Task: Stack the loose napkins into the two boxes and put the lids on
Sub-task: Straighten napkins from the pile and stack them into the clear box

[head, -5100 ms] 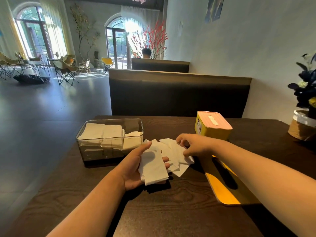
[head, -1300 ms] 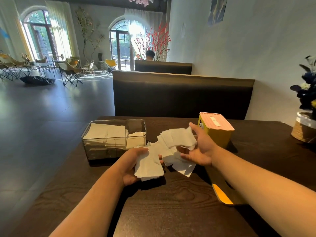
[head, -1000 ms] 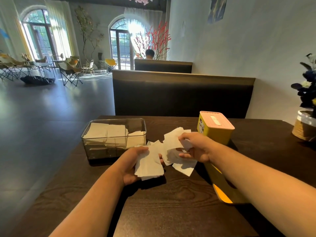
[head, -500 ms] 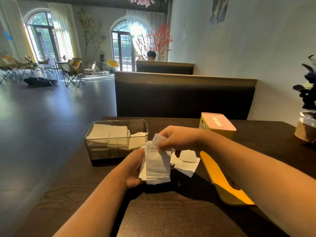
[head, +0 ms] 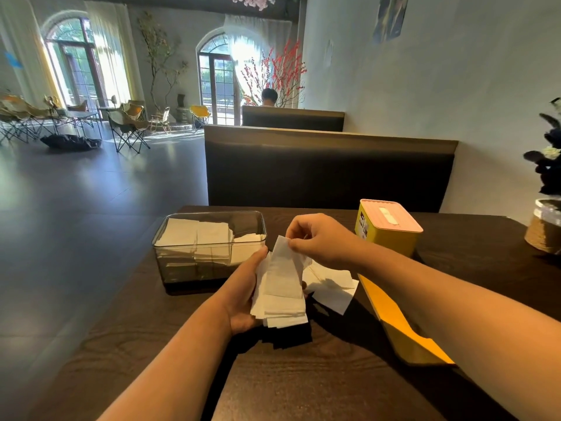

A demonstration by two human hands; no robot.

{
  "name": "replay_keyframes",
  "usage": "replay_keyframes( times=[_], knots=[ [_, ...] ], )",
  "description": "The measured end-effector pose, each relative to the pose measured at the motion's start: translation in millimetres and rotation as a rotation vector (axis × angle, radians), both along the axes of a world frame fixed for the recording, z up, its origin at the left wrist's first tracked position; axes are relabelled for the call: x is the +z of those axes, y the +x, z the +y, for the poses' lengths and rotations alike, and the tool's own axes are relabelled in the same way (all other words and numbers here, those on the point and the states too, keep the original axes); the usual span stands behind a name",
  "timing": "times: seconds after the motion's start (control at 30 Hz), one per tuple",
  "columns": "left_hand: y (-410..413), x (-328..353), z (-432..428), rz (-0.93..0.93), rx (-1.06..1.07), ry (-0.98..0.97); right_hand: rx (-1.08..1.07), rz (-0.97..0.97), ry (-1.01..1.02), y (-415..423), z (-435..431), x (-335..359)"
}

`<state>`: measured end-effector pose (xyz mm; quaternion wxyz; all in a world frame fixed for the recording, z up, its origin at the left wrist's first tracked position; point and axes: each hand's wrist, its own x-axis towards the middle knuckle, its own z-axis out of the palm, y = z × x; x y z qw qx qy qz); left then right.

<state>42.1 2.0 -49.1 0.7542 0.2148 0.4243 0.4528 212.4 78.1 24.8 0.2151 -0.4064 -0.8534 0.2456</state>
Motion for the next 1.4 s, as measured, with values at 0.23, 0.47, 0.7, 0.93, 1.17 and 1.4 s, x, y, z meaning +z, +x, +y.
replay_keyframes(
  times=[0.23,0.47,0.7,0.93,1.17,1.4],
  knots=[
    [1,-1,0,0.039,0.038,0.056,0.139,0.222,-0.266,1,-13,31],
    [5,5,-5,0.002,0.015,0.083,0.189,-0.165,-0.203,-13,-5,3],
    [4,6,-12,0.087,-0.012,0.047,-0.099,0.066,-0.041,15,22,-12],
    [2,6,-7,0.124,0.025,-0.002,0.017,-0.672,-0.143,72,34,-20],
    [6,8,-6,0.120,0.031,0.005,0.051,-0.671,0.003,72,31,-29],
    [2,2,-2,0.143,0.039,0.014,0.030,-0.551,-0.021,79,42,-29]
  ],
)
